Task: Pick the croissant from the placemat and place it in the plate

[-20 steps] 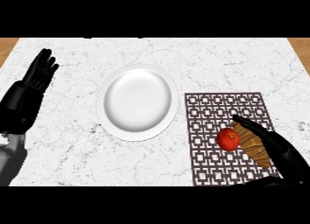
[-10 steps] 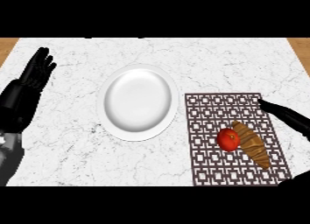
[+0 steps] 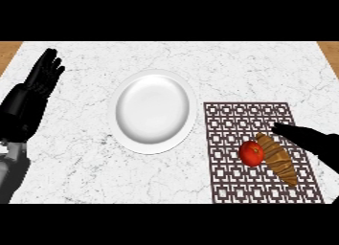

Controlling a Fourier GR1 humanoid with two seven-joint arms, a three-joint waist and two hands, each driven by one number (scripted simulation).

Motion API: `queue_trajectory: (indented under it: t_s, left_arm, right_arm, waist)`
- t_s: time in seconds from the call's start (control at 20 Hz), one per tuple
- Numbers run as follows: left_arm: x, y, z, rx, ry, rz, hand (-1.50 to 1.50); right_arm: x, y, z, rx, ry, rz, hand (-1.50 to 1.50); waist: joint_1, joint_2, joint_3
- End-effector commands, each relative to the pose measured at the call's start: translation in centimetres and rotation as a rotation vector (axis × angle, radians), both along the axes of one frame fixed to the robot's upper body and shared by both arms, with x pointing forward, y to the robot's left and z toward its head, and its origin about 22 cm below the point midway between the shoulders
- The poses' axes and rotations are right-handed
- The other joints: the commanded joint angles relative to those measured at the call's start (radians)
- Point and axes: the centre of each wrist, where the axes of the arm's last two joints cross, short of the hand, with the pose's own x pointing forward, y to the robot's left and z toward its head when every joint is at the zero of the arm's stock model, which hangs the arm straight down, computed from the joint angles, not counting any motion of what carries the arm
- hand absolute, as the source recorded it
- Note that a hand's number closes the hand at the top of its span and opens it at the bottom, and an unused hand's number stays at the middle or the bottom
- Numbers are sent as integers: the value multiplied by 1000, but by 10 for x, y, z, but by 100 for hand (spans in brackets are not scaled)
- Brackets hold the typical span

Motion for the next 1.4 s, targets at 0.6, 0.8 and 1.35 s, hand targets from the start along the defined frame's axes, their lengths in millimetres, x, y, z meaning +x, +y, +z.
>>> queue_trajectory:
  t_s: [0.6,0.8,1.35]
  left_arm:
    - [0,10,-11,12,-17,0,0]
    - [5,-19,-7,4,-5,3,0]
    - [9,-3,-11,2,-1,-15,0]
  right_arm:
    - [34,1,-63,-244,42,-122,-150]
    - [52,-10,-69,-241,81,-100,-150]
    - [45,1,-117,-273,129,-113,-150]
  waist:
    - [1,1,2]
    - [0,2,2]
    - [-3,1,2]
